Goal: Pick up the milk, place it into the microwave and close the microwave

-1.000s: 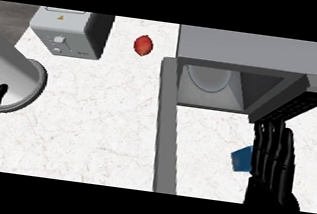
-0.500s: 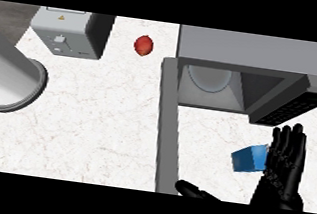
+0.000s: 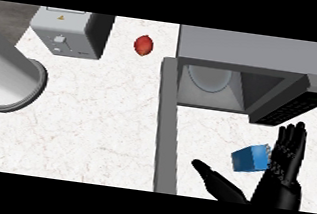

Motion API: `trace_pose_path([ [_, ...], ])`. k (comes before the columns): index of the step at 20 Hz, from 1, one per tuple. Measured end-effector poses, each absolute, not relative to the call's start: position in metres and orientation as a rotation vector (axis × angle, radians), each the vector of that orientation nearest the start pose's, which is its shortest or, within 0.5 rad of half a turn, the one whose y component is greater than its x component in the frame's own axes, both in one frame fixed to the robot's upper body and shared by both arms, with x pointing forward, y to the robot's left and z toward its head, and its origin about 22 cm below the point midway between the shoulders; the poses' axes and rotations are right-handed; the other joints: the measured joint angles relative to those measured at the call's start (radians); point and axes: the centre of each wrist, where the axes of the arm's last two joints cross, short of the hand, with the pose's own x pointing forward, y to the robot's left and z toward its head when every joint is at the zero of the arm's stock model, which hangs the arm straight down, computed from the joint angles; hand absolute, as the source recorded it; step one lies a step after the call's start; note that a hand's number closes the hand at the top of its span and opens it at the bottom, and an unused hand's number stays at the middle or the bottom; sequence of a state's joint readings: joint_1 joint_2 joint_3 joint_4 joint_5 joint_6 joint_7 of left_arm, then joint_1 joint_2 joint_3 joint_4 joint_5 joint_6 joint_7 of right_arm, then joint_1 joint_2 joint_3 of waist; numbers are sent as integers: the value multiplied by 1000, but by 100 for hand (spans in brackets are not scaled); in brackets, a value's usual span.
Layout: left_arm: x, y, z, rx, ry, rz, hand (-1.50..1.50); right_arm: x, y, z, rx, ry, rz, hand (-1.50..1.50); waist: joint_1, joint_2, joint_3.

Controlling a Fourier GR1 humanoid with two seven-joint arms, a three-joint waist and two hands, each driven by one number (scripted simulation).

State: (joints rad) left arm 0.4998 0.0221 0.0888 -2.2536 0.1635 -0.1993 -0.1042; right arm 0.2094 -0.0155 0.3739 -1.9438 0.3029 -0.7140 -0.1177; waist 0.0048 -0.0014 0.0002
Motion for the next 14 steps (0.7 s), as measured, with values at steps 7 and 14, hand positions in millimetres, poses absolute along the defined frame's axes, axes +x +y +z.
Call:
trace_pose_path([
  [7,110,277,82,33,-1914,32,-150,181,-189,15,-586,-1887,-249,-150,-2,0,0],
  [14,102,279,81,36,-1916,26,-150,174,-222,-13,-648,-1846,-256,-150,-2,0,0],
])
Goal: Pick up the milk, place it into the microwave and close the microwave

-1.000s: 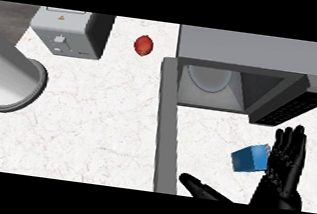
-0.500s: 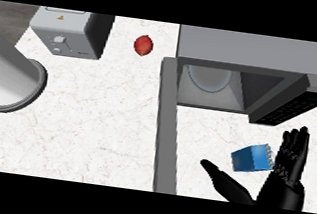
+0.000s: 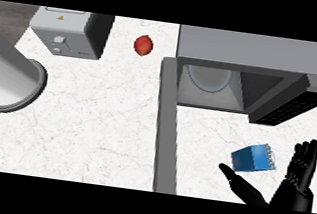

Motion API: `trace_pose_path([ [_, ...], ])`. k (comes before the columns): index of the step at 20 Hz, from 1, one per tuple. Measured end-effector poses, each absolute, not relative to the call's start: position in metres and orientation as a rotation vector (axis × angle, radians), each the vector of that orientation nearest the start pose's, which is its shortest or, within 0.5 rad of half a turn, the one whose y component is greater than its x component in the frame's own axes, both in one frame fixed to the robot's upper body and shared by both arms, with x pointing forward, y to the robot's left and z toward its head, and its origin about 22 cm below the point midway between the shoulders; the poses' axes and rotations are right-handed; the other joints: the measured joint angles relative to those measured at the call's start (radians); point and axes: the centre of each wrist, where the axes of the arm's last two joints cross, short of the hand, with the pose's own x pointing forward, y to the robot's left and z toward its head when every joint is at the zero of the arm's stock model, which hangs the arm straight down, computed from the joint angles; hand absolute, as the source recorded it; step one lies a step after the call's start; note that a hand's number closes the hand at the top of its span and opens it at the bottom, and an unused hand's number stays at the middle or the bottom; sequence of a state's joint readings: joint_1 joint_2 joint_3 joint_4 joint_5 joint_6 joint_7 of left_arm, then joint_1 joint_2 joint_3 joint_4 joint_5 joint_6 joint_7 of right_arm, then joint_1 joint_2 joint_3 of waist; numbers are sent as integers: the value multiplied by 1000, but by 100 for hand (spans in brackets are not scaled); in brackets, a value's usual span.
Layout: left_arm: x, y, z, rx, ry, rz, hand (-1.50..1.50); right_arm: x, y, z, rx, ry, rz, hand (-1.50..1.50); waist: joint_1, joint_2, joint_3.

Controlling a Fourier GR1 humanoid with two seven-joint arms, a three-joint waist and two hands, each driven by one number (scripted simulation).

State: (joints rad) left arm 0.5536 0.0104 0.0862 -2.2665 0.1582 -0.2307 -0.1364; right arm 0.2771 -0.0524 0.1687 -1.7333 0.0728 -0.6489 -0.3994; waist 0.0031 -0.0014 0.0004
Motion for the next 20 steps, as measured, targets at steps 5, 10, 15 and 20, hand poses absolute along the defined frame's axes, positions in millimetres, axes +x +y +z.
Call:
trace_pose_path([
  [5,96,274,78,30,-1917,31,-150,171,-238,-30,-644,-1808,-235,-150,1,0,0],
  [10,97,277,77,45,-1924,36,-150,171,-258,-46,-625,-1775,-215,-150,1,0,0],
  [15,90,280,74,38,-1920,41,-150,168,-267,-69,-621,-1748,-205,-150,2,0,0],
  [20,88,291,74,42,-1923,41,-150,174,-279,-92,-637,-1717,-203,-150,3,1,0],
])
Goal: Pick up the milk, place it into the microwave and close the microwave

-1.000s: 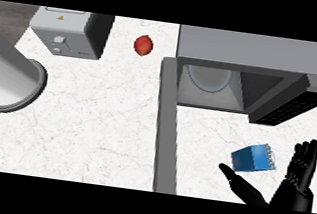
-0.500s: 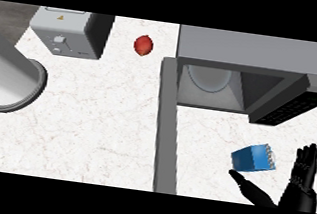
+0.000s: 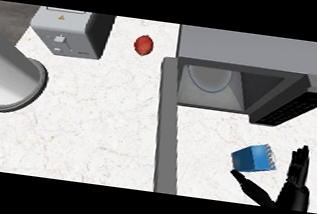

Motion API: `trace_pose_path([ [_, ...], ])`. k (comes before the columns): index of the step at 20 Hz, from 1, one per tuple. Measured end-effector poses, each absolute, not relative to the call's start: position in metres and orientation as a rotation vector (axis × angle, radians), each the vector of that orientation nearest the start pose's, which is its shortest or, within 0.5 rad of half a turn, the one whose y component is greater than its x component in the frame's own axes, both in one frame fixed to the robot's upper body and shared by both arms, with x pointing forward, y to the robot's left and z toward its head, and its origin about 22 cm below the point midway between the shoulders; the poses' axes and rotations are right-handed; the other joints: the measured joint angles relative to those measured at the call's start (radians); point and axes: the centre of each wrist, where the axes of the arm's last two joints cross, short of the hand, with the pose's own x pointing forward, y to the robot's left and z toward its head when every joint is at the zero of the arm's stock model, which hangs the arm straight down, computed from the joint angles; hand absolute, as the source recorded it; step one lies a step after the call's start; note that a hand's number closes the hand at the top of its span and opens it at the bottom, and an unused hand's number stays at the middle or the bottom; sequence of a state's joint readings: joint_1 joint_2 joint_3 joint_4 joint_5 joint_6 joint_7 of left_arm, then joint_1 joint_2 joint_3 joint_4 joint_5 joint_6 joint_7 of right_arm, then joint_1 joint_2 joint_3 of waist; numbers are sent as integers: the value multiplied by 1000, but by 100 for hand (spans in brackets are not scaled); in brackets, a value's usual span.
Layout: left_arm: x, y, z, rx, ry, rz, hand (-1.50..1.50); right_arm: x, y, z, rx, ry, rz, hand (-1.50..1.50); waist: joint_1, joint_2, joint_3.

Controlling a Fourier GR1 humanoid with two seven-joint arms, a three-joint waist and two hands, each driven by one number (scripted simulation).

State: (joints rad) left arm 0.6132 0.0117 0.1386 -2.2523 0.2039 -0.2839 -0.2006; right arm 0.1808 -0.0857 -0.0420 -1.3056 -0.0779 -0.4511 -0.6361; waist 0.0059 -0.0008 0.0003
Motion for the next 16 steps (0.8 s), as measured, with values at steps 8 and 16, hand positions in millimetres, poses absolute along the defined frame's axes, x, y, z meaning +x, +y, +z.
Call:
trace_pose_path([
  [8,92,286,76,42,-1915,42,-150,174,-287,-122,-565,-1690,-185,-150,0,0,0],
  [16,89,290,71,40,-1917,49,-150,176,-300,-142,-467,-1693,-216,-150,1,0,0],
])
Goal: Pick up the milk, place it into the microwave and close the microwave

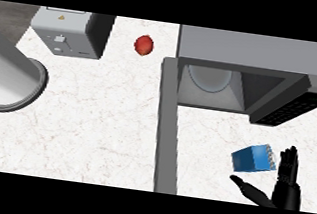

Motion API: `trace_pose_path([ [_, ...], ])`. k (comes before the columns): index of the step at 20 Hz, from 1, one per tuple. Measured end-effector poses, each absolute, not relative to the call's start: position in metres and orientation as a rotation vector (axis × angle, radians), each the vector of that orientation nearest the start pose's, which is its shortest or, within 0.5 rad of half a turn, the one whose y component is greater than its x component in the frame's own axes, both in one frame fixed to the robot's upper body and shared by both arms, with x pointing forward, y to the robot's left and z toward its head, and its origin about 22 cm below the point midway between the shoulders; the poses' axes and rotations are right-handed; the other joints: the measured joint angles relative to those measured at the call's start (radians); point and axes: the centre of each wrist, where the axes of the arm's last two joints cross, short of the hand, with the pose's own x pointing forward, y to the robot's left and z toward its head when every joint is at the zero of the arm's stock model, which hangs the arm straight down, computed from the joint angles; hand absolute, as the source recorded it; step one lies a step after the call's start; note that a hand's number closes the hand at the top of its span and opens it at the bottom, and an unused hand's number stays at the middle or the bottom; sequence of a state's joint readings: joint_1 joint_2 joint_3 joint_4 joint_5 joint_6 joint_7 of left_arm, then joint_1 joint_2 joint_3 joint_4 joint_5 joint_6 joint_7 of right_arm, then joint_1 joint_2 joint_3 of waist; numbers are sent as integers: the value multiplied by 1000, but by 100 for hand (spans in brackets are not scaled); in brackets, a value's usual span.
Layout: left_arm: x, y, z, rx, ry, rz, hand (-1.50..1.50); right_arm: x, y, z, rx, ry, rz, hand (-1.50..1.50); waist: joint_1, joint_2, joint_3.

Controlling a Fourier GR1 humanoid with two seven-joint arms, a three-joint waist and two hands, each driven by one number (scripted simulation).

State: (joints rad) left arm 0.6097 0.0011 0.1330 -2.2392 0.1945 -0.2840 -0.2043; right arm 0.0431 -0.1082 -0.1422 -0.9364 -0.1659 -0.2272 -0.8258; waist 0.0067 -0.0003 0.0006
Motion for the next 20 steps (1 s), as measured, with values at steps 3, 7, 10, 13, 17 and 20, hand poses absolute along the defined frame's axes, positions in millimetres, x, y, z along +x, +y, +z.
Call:
trace_pose_path([
  [3,92,289,70,43,-1917,49,-150,186,-302,-146,-476,-1705,-226,-150,0,0,0],
  [7,95,292,71,40,-1917,47,-150,189,-303,-153,-464,-1724,-254,-150,0,0,0],
  [10,95,286,71,36,-1915,42,-150,196,-299,-156,-419,-1745,-300,150,1,0,0],
  [13,94,285,68,30,-1916,46,-150,199,-292,-156,-367,-1774,-340,150,0,0,0],
  [17,94,286,69,28,-1913,48,-150,202,-293,-157,-313,-1816,-386,150,1,0,0],
  [20,92,286,72,31,-1918,45,-150,200,-290,-159,-270,-1829,-410,150,0,0,0],
])
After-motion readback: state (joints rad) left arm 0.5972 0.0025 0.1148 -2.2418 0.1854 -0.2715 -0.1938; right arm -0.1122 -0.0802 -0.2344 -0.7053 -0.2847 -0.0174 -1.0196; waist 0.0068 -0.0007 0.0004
